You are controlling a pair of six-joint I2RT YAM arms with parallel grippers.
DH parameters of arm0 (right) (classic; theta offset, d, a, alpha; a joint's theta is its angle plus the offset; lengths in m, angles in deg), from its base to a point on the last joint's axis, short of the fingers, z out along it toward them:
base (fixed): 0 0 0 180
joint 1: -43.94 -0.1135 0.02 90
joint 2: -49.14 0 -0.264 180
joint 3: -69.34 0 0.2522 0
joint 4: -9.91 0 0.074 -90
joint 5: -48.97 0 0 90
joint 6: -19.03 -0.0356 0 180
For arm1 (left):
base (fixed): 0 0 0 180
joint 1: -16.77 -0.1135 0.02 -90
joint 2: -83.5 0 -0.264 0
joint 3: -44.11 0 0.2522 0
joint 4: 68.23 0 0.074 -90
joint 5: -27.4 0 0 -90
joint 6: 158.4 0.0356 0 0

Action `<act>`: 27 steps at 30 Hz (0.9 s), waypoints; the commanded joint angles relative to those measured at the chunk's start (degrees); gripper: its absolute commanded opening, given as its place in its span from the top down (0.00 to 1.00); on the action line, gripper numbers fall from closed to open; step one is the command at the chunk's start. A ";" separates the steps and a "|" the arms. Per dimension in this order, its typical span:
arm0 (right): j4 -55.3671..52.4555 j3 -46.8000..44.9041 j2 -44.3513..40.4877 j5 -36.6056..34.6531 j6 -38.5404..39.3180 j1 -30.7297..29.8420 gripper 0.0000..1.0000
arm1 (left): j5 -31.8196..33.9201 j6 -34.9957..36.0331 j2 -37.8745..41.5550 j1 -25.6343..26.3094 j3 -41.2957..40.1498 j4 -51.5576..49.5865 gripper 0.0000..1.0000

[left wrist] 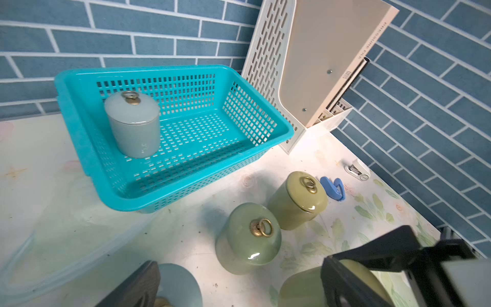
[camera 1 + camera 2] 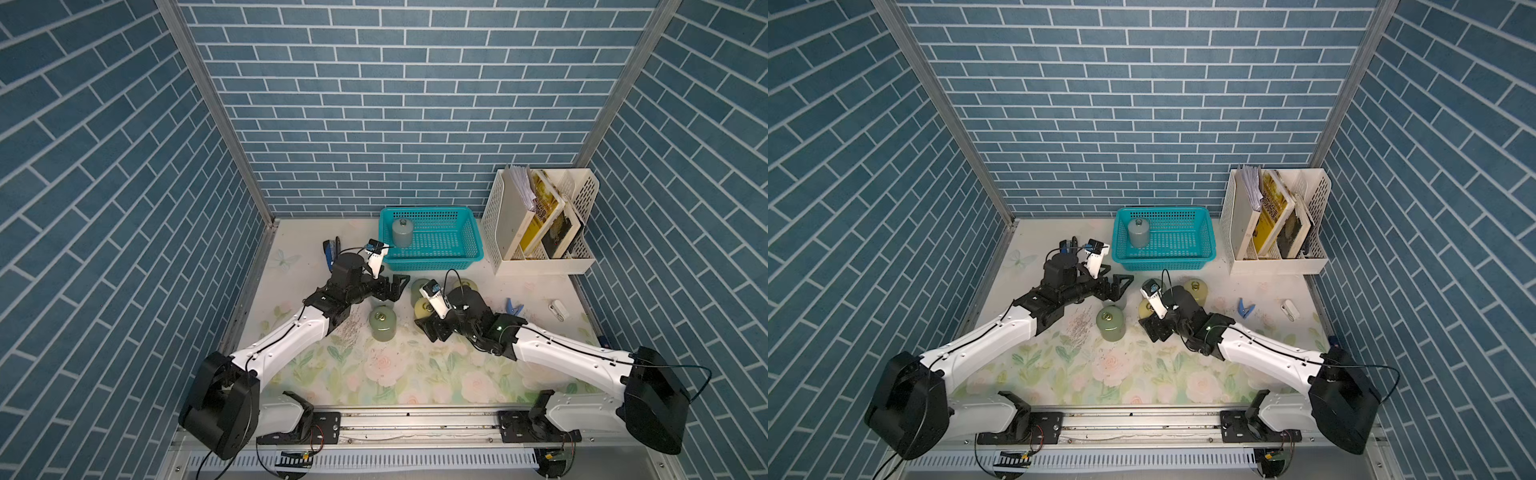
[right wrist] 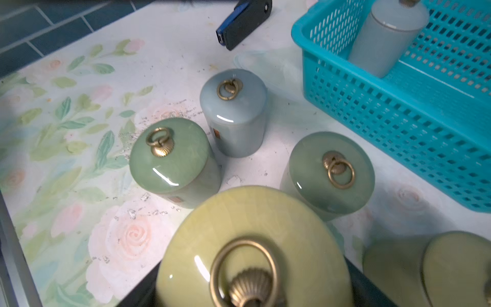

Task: Take the tea canister out of the basket
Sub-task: Place the tea canister at the center of the board.

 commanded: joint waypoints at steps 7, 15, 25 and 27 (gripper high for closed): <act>12.28 -2.68 1.53 -3.61 -2.90 -0.69 1.00 | 2.49 0.50 -1.25 2.28 -1.45 1.10 0.00; 16.48 -5.10 5.50 -3.57 -3.82 -0.71 1.00 | 3.45 0.36 -2.30 2.77 -1.48 1.29 0.00; 19.01 -7.54 6.55 -5.15 -4.97 -0.65 0.86 | 4.59 0.62 -3.20 2.77 -1.25 1.29 0.00; 18.97 -7.58 6.92 -5.47 -4.97 -0.75 0.66 | 4.60 0.65 -3.38 2.81 -1.17 1.28 0.00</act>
